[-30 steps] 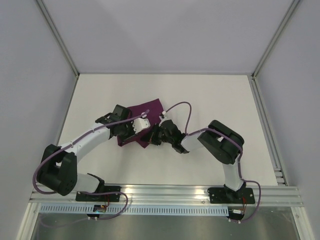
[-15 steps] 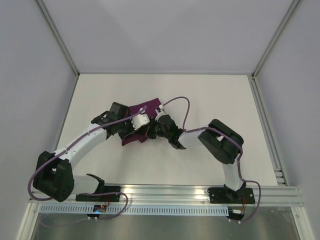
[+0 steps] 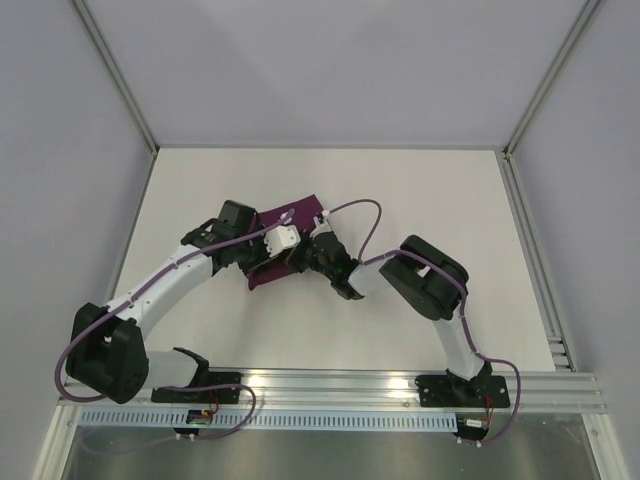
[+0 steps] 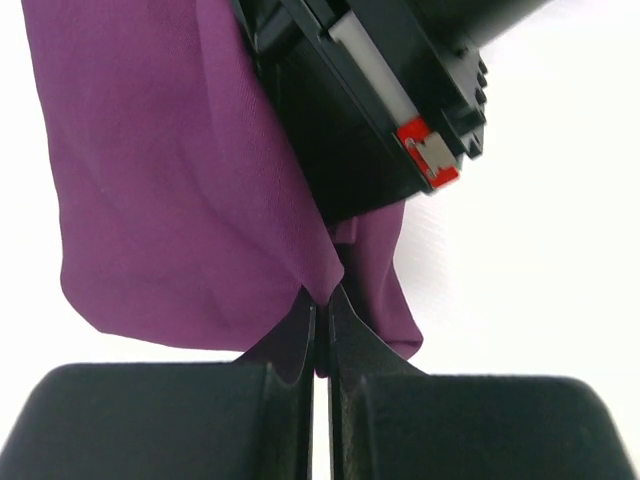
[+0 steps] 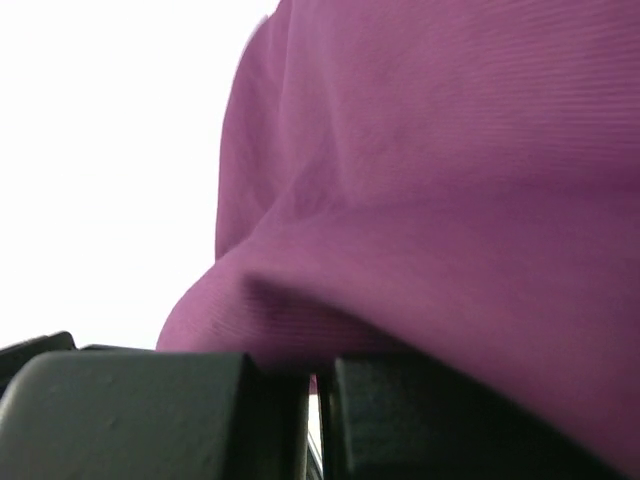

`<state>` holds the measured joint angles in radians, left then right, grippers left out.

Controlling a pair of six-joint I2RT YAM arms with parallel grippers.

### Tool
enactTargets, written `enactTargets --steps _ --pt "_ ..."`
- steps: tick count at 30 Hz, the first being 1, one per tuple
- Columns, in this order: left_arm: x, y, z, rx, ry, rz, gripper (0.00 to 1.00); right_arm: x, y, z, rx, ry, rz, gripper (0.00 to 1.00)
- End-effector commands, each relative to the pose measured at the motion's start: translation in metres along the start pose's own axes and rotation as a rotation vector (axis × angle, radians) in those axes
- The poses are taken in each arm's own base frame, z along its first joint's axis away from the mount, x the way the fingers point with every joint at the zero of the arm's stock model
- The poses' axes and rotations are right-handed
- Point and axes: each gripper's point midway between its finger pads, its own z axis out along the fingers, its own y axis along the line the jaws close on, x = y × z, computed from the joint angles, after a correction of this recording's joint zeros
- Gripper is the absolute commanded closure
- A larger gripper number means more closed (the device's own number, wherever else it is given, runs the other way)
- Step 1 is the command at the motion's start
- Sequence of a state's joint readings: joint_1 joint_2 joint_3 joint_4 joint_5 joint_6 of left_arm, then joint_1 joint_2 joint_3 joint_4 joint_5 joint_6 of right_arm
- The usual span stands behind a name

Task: Prepare the surgical pack

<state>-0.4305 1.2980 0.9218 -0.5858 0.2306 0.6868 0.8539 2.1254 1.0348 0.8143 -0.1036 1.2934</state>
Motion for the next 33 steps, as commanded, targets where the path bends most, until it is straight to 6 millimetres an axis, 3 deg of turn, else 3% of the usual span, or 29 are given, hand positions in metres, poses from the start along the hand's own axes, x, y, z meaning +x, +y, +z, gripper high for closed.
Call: enactTargets --steps 1,6,10,14,19,20,22,25,28,32,33 --pt "-0.006 -0.015 -0.006 0.063 -0.045 0.073 1.00 -0.065 -0.013 0.001 -0.005 -0.251 0.074 1.00" --pt "0.015 -0.020 0.005 0.084 0.019 0.131 1.00 -0.077 -0.039 -0.013 0.020 -0.302 0.113 1.00" --pt "0.033 -0.027 0.013 0.121 0.080 0.156 1.00 -0.081 -0.038 -0.024 -0.016 -0.327 0.110 0.99" --pt "0.044 -0.034 0.018 0.156 0.110 0.180 1.00 -0.097 -0.045 -0.043 -0.012 -0.380 0.114 0.99" --pt "0.056 -0.040 0.024 0.195 0.154 0.185 1.00 -0.112 -0.053 -0.081 -0.014 -0.436 0.136 0.99" --pt "0.058 -0.040 0.026 0.198 0.160 0.186 0.99 -0.118 -0.047 -0.090 -0.029 -0.452 0.134 1.00" --pt "0.059 -0.040 0.027 0.199 0.163 0.187 0.97 -0.117 -0.053 -0.107 -0.013 -0.456 0.131 1.00" --pt "0.057 -0.040 0.027 0.204 0.160 0.183 0.87 -0.123 -0.051 -0.126 0.005 -0.458 0.099 0.99" --pt "0.056 -0.037 0.026 0.197 0.161 0.187 0.80 -0.118 -0.060 -0.131 0.079 -0.417 0.044 1.00" --pt "0.054 -0.034 0.024 0.187 0.166 0.187 0.74 -0.127 -0.038 -0.130 0.116 -0.393 -0.066 0.93" --pt "0.053 -0.033 0.024 0.183 0.164 0.189 0.74 -0.130 -0.038 -0.128 0.141 -0.385 -0.119 0.82"
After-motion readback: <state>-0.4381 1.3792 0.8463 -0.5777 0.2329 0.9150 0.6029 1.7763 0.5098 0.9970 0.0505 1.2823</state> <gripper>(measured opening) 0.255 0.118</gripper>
